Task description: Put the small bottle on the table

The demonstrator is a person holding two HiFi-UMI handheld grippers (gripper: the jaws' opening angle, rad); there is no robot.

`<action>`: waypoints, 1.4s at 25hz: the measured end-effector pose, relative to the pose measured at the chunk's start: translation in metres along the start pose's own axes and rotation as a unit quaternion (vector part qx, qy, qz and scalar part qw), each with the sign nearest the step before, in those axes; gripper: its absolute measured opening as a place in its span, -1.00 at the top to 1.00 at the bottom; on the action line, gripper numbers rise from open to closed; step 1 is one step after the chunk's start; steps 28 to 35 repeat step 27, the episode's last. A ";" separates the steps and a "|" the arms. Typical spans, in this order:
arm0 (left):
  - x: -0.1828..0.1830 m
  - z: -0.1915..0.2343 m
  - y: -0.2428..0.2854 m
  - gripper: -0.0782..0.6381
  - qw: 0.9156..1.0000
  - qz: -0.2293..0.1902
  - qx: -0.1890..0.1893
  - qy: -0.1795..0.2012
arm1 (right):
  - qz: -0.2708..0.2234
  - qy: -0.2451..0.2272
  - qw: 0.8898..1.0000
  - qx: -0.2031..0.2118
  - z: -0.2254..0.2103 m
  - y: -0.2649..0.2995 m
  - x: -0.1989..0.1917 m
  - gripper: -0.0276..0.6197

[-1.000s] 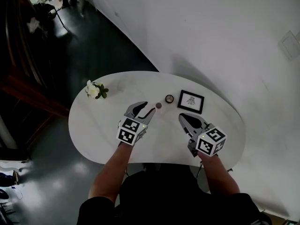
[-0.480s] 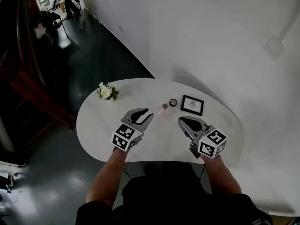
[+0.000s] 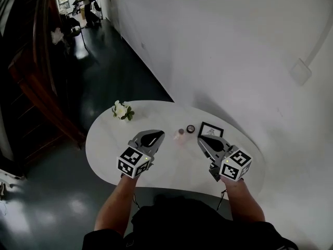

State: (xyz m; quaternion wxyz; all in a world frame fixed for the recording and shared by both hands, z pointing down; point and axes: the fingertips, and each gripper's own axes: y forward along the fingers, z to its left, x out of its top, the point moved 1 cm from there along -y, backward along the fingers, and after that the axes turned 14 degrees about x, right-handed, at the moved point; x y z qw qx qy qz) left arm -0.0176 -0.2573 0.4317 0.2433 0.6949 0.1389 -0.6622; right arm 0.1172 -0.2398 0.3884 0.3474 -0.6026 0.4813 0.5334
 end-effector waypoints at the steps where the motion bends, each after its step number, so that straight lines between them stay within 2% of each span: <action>1: 0.007 0.002 -0.001 0.75 1.000 -0.012 0.013 -0.005 | -0.012 0.004 1.000 0.003 0.000 -0.004 0.006 0.88; 4: 0.025 0.002 -0.006 0.75 0.998 -0.036 0.034 -0.028 | -0.034 -0.008 0.999 0.000 0.000 -0.015 0.020 0.88; 7: 0.035 -0.002 -0.007 0.76 0.998 -0.044 0.048 -0.025 | -0.039 -0.028 0.999 -0.005 -0.002 -0.022 0.026 0.88; 13: 0.050 0.002 -0.005 0.75 0.994 -0.045 0.097 -0.035 | -0.048 -0.016 0.999 0.004 -0.007 -0.028 0.024 0.88; 17: 0.051 -0.004 0.001 0.75 0.994 -0.027 0.093 -0.043 | -0.052 -0.012 0.999 0.008 -0.009 -0.030 0.024 0.88; 21: 0.056 -0.003 -0.005 0.76 0.991 -0.062 0.098 -0.069 | -0.047 -0.023 0.998 0.018 -0.003 -0.027 0.026 0.88; 27: 0.054 -0.003 -0.010 0.76 0.989 -0.059 0.126 -0.047 | -0.052 -0.024 0.998 0.011 -0.006 -0.034 0.025 0.88; 35: 0.054 -0.003 -0.010 0.76 0.989 -0.059 0.126 -0.047 | -0.052 -0.024 0.998 0.011 -0.006 -0.034 0.025 0.88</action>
